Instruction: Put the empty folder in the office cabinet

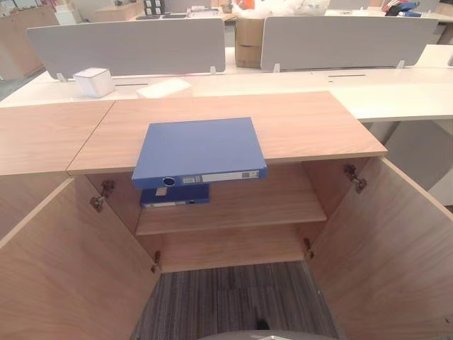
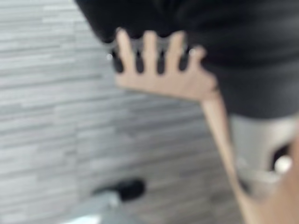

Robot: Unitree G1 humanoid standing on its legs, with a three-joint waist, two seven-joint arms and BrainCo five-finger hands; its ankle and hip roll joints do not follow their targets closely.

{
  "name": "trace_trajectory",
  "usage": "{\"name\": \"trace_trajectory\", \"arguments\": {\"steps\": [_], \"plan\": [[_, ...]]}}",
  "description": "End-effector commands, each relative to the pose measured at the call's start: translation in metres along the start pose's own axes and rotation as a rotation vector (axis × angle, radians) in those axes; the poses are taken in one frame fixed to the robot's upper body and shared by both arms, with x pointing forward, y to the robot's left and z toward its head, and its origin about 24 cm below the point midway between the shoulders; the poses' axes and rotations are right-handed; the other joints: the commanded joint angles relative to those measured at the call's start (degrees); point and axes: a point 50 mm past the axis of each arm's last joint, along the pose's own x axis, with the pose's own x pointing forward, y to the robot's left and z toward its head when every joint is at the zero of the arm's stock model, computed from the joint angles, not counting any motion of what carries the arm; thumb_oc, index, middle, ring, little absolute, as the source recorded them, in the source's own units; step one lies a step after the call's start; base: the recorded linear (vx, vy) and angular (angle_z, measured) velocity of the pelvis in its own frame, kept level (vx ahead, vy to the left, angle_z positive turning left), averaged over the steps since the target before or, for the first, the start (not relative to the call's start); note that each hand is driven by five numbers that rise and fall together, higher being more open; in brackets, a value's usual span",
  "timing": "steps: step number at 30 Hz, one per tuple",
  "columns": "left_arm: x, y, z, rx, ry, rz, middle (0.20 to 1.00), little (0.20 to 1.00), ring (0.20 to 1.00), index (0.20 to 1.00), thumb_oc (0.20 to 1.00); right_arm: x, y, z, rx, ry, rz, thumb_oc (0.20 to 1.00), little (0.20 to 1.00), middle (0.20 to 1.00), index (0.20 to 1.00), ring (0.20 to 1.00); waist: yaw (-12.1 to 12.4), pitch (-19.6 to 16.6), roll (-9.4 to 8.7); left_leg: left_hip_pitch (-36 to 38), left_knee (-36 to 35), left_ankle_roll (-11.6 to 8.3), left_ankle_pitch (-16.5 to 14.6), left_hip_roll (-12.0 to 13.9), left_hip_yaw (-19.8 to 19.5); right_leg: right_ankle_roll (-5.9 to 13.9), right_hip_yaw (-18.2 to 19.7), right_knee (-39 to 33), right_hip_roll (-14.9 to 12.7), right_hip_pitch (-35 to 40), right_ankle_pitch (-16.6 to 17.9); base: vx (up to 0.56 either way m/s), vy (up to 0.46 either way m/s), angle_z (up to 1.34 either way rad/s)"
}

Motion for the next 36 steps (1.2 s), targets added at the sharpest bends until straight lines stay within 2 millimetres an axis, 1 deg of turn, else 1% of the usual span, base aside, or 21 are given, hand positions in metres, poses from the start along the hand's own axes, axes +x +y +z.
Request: {"name": "trace_trajectory", "arguments": {"steps": [1,2,3,6,8,11,12,14,15,17,18,19,21,22,24,27,29,30,32,34,36], "plan": [[0.001,0.014,0.009,-0.035,-0.004,0.049,1.000,1.000,1.000,1.000,1.000,0.000,-0.015,0.015,-0.009,-0.029,-0.049,1.000,1.000,1.000,1.000,1.000,-0.28,1.65,0.02,-2.07,0.05,-3.63,-0.54,0.06,-2.58,5.23,2.13,0.20,-2.37,7.94,-7.52,0.04,-0.010,0.00],[0.001,0.014,0.006,-0.136,0.003,0.058,1.000,1.000,1.000,1.000,1.000,0.000,-0.015,0.016,-0.005,-0.031,-0.052,1.000,1.000,1.000,1.000,1.000,0.00,1.38,-0.14,-2.01,0.05,-3.70,-0.58,0.13,-2.82,5.16,1.95,0.06,-2.32,8.25,-7.70,0.03,-0.009,0.10],[0.001,0.014,0.006,-0.136,0.003,0.058,1.000,1.000,1.000,1.000,1.000,0.000,-0.015,0.016,-0.005,-0.031,-0.052,1.000,1.000,1.000,1.000,1.000,-0.03,1.39,-0.14,-1.99,0.05,-3.70,-0.58,0.13,-2.83,5.16,1.93,0.06,-2.32,8.27,-7.70,0.04,-0.008,0.12],[0.001,0.012,0.007,-0.335,-0.008,0.064,1.000,1.000,1.000,1.000,1.000,0.000,-0.014,0.021,0.002,-0.043,-0.057,1.000,1.000,1.000,1.000,1.000,0.17,1.11,-0.36,-1.66,0.05,-3.90,-0.69,0.25,-3.05,5.06,1.59,-0.04,-2.36,8.79,-7.98,0.03,-0.006,0.07],[0.001,0.011,0.007,-0.373,-0.004,0.067,1.000,1.000,1.000,1.000,1.000,0.000,-0.015,0.023,-0.001,-0.046,-0.058,1.000,1.000,1.000,1.000,1.000,0.18,1.07,-0.40,-1.58,0.05,-3.94,-0.73,0.30,-3.10,5.05,1.57,-0.07,-2.35,8.84,-8.03,0.00,0.000,0.00],[0.001,0.005,0.002,-0.573,0.024,0.060,1.000,1.000,1.000,1.000,1.000,0.000,-0.016,0.028,0.009,-0.054,-0.063,1.000,1.000,1.000,1.000,1.000,0.46,0.88,-0.51,-1.41,0.05,-4.09,-0.81,0.49,-3.40,4.94,1.33,-0.07,-2.39,9.04,-8.22,0.01,-0.003,0.01],[0.003,0.007,0.033,-0.666,-0.024,0.057,1.000,1.000,1.000,1.000,1.000,0.000,-0.015,0.030,-0.016,-0.050,-0.059,1.000,1.000,1.000,1.000,1.000,-0.12,0.34,-0.40,-1.25,0.05,-4.21,-0.88,0.61,-3.16,5.01,1.50,-0.07,-2.33,9.09,-8.34,0.03,-0.008,0.02],[0.003,0.007,0.034,-0.667,-0.025,0.057,1.000,1.000,1.000,1.000,1.000,0.000,-0.015,0.031,-0.016,-0.052,-0.059,1.000,1.000,1.000,1.000,1.000,-0.15,0.50,-0.40,-1.17,0.05,-4.22,-0.90,0.62,-3.17,5.01,1.50,-0.07,-2.32,9.18,-8.35,0.01,-0.001,0.02],[0.003,0.014,0.036,-0.692,-0.066,0.054,1.000,1.000,1.000,1.000,1.000,-0.001,-0.017,0.034,-0.017,-0.055,-0.064,1.000,1.000,1.000,1.000,1.000,-0.29,0.28,-0.52,-0.74,0.05,-4.30,-1.19,0.65,-2.73,4.94,1.70,-0.07,-2.32,9.48,-8.41,0.00,0.000,0.00],[0.002,0.016,0.044,-0.825,-0.108,0.091,1.000,1.000,1.000,1.000,1.000,-0.001,-0.021,0.032,0.007,-0.050,-0.083,1.000,1.000,1.000,1.000,1.000,-0.10,0.22,-0.41,-0.69,0.05,-4.32,-1.26,0.71,-2.82,4.95,1.61,-0.07,-2.40,9.61,-8.38,-0.01,0.000,-0.02],[0.002,0.010,0.051,-0.864,-0.146,0.063,1.000,1.000,1.000,1.000,1.000,-0.001,-0.026,0.032,0.010,-0.046,-0.096,1.000,1.000,1.000,1.000,1.000,-0.04,0.34,-0.20,-0.76,0.05,-4.27,-1.16,0.70,-2.99,4.98,1.52,-0.07,-2.42,9.56,-8.26,-0.04,0.002,-0.02],[-0.001,0.010,0.067,-0.834,-0.240,0.057,1.000,1.000,1.000,1.000,1.000,-0.001,-0.031,0.032,0.020,-0.046,-0.120,1.000,1.000,1.000,1.000,1.000,-0.01,0.63,-0.11,-1.04,0.05,-4.27,-0.96,0.72,-3.28,5.00,1.37,-0.04,-2.42,9.37,-8.10,-0.05,0.002,0.01],[-0.003,0.009,0.074,-0.815,-0.279,0.051,1.000,1.000,1.000,1.000,1.000,-0.001,-0.032,0.032,0.017,-0.045,-0.125,1.000,1.000,1.000,1.000,1.000,0.02,0.64,-0.04,-1.22,0.05,-4.29,-0.88,0.72,-3.39,5.02,1.26,-0.02,-2.43,9.31,-8.09,-0.03,-0.002,0.03],[-0.008,0.011,0.086,-0.811,-0.358,0.056,1.000,1.000,1.000,1.000,1.000,-0.001,-0.033,0.031,0.019,-0.044,-0.132,1.000,1.000,1.000,1.000,1.000,0.10,0.69,-0.03,-1.40,0.05,-4.31,-0.77,0.68,-3.52,5.04,1.18,0.01,-2.43,9.21,-8.05,-0.02,-0.008,0.03],[-0.022,0.015,0.112,-0.729,-0.512,0.054,1.000,1.000,1.000,1.000,1.000,-0.001,-0.032,0.031,0.019,-0.049,-0.141,1.000,1.000,1.000,1.000,1.000,0.34,0.89,-0.11,-1.61,0.05,-4.31,-0.61,0.71,-3.70,5.06,1.04,0.14,-2.43,9.06,-8.00,-0.04,-0.015,0.03],[-0.046,0.025,0.139,-0.590,-0.709,0.065,1.000,1.000,1.000,1.000,1.000,-0.001,-0.032,0.030,0.026,-0.047,-0.150,1.000,1.000,1.000,1.000,1.000,0.74,1.26,-0.23,-1.87,0.05,-4.34,-0.42,0.74,-4.03,5.10,0.86,0.22,-2.46,9.03,-7.98,-0.04,-0.017,0.07],[-0.061,0.030,0.153,-0.528,-0.811,0.069,1.000,1.000,1.000,1.000,1.000,-0.001,-0.031,0.029,0.034,-0.041,-0.151,1.000,1.000,1.000,1.000,1.000,0.95,1.45,-0.28,-1.95,0.05,-4.39,-0.38,0.78,-4.06,5.18,0.59,0.26,-2.48,9.02,-8.00,-0.03,-0.016,0.05],[-0.061,0.030,0.153,-0.527,-0.811,0.069,1.000,1.000,1.000,1.000,1.000,-0.001,-0.031,0.029,0.034,-0.041,-0.150,1.000,1.000,1.000,1.000,1.000,0.95,1.44,-0.29,-1.94,0.05,-4.39,-0.38,0.78,-4.06,5.18,0.59,0.26,-2.48,9.04,-8.01,-0.02,-0.018,0.05],[-0.086,0.040,0.175,-0.391,-0.975,0.115,1.000,1.000,1.000,1.000,1.000,-0.001,-0.030,0.026,0.050,-0.031,-0.149,1.000,1.000,1.000,1.000,1.000,1.22,1.57,-0.40,-1.81,0.05,-4.44,-0.45,0.85,-4.01,5.27,0.57,0.30,-2.49,9.15,-7.99,-0.01,-0.015,0.04],[-0.094,0.044,0.182,-0.341,-1.021,0.140,1.000,1.000,1.000,1.000,1.000,-0.001,-0.030,0.026,0.055,-0.029,-0.149,1.000,1.000,1.000,1.000,1.000,1.26,1.60,-0.42,-1.73,0.05,-4.47,-0.47,0.86,-4.02,5.27,0.57,0.32,-2.48,9.18,-7.99,0.00,0.000,0.00],[-0.123,0.055,0.201,-0.225,-1.178,0.226,1.000,1.000,1.000,1.000,1.000,-0.001,-0.030,0.024,0.065,-0.021,-0.150,1.000,1.000,1.000,1.000,1.000,1.35,1.61,-0.36,-1.49,0.05,-4.56,-0.60,0.95,-3.85,5.30,0.59,0.29,-2.49,9.40,-8.02,0.00,0.000,0.00]]}}
